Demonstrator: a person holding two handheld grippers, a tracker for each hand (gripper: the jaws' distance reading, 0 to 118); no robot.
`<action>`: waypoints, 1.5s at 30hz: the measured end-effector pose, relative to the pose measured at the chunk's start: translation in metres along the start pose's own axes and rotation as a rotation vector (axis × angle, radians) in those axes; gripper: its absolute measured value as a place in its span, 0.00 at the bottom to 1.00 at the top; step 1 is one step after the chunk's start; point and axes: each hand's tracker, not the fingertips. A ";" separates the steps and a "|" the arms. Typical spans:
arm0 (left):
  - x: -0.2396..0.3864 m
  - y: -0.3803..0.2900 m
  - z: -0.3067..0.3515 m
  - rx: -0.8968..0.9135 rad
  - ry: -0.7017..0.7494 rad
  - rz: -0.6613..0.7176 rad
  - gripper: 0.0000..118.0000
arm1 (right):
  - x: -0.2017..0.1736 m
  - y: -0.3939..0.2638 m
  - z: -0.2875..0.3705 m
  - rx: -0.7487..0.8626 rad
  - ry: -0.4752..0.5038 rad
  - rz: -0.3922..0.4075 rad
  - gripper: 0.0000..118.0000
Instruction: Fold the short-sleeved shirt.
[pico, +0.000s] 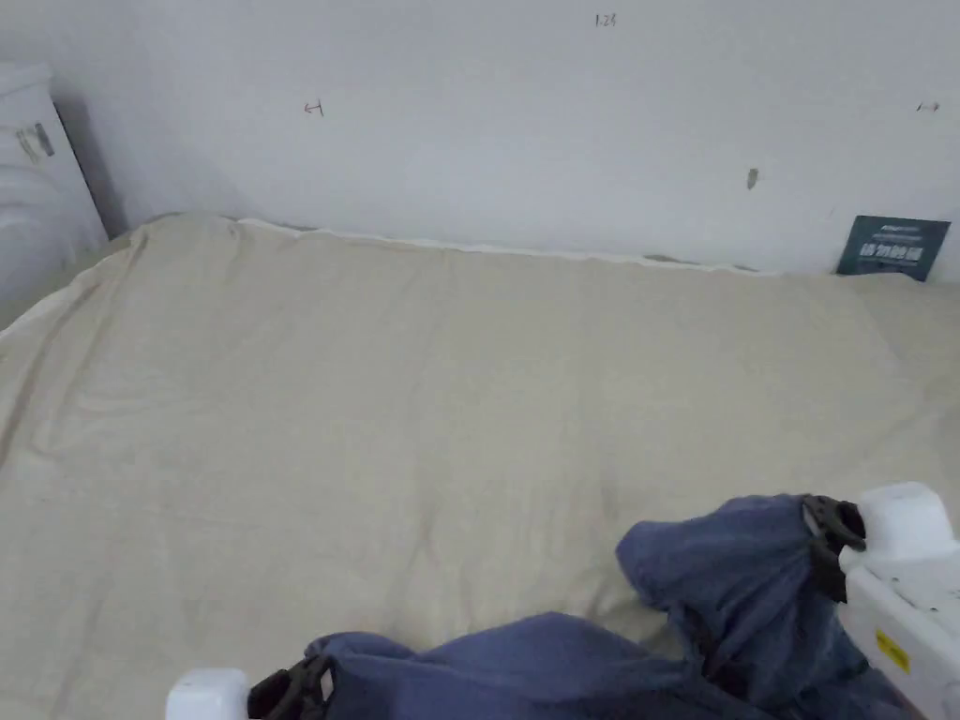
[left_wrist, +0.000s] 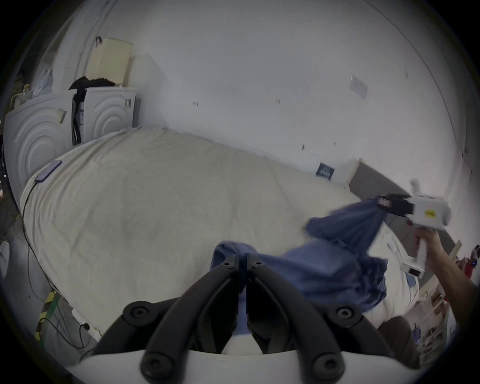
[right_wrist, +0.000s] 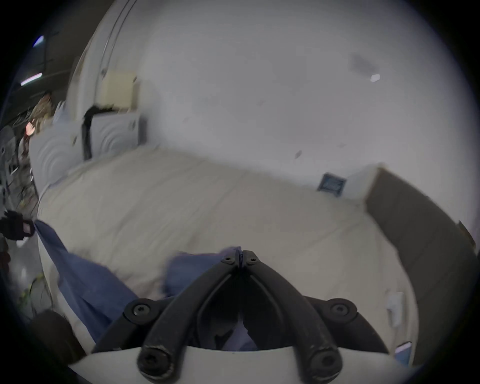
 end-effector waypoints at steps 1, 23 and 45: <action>0.004 0.009 0.004 0.033 -0.009 -0.013 0.03 | 0.011 0.011 0.021 0.043 -0.024 -0.019 0.00; 0.110 0.343 0.117 0.606 -0.219 -0.036 0.02 | 0.113 0.253 0.287 0.531 -0.260 -0.208 0.00; 0.111 0.456 -0.055 0.585 -0.100 -0.053 0.02 | 0.137 0.330 0.068 0.487 -0.334 -0.144 0.00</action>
